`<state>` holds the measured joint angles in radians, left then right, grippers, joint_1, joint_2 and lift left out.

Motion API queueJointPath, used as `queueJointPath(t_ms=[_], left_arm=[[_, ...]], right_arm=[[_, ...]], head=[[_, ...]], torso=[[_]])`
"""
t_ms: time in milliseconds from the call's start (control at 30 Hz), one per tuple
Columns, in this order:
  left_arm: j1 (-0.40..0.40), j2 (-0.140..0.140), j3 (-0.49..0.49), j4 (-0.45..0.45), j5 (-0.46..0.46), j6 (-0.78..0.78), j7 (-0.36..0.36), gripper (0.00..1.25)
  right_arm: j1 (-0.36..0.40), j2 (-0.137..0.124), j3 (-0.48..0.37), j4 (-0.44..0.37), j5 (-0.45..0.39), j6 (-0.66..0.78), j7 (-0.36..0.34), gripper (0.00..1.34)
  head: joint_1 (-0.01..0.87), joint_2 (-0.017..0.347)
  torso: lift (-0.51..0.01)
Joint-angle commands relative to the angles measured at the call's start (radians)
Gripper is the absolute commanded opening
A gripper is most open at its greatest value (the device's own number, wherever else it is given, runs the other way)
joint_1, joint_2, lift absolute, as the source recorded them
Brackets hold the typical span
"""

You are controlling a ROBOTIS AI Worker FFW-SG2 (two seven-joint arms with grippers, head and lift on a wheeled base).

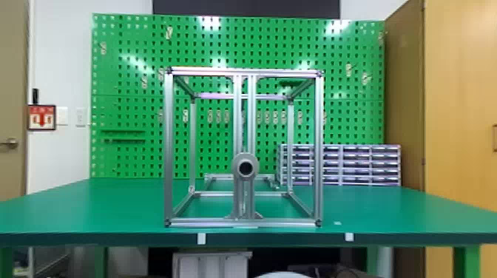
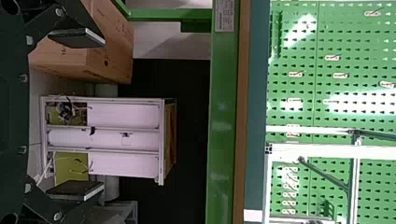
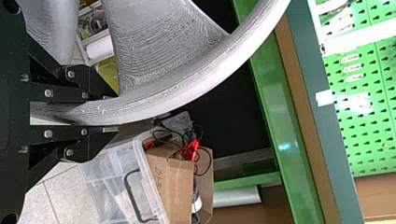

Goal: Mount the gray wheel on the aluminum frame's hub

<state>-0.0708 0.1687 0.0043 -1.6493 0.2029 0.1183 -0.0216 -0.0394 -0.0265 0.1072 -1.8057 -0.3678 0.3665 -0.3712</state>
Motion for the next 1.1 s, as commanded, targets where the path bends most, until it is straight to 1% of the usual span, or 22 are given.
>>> queueJointPath(t_ms=[0,800,1067], left_arm=[[0.005,0.000,-0.001,0.002,0.000,-0.016,0.002,1.05],[0.006,0.000,-0.024,-0.003,-0.008,-0.042,-0.011,1.05],[0.006,0.000,-0.026,-0.020,-0.008,-0.040,-0.011,1.05]], right_arm=[[0.000,-0.006,0.009,0.011,0.000,-0.012,0.000,0.22],[-0.004,-0.004,0.005,0.019,0.015,0.009,0.000,0.22],[-0.011,-0.004,0.002,0.000,0.013,0.040,0.000,0.22]], head=[[-0.005,0.006],[-0.005,0.006],[-0.005,0.006]], torso=[[-0.499],[-0.499],[-0.499]])
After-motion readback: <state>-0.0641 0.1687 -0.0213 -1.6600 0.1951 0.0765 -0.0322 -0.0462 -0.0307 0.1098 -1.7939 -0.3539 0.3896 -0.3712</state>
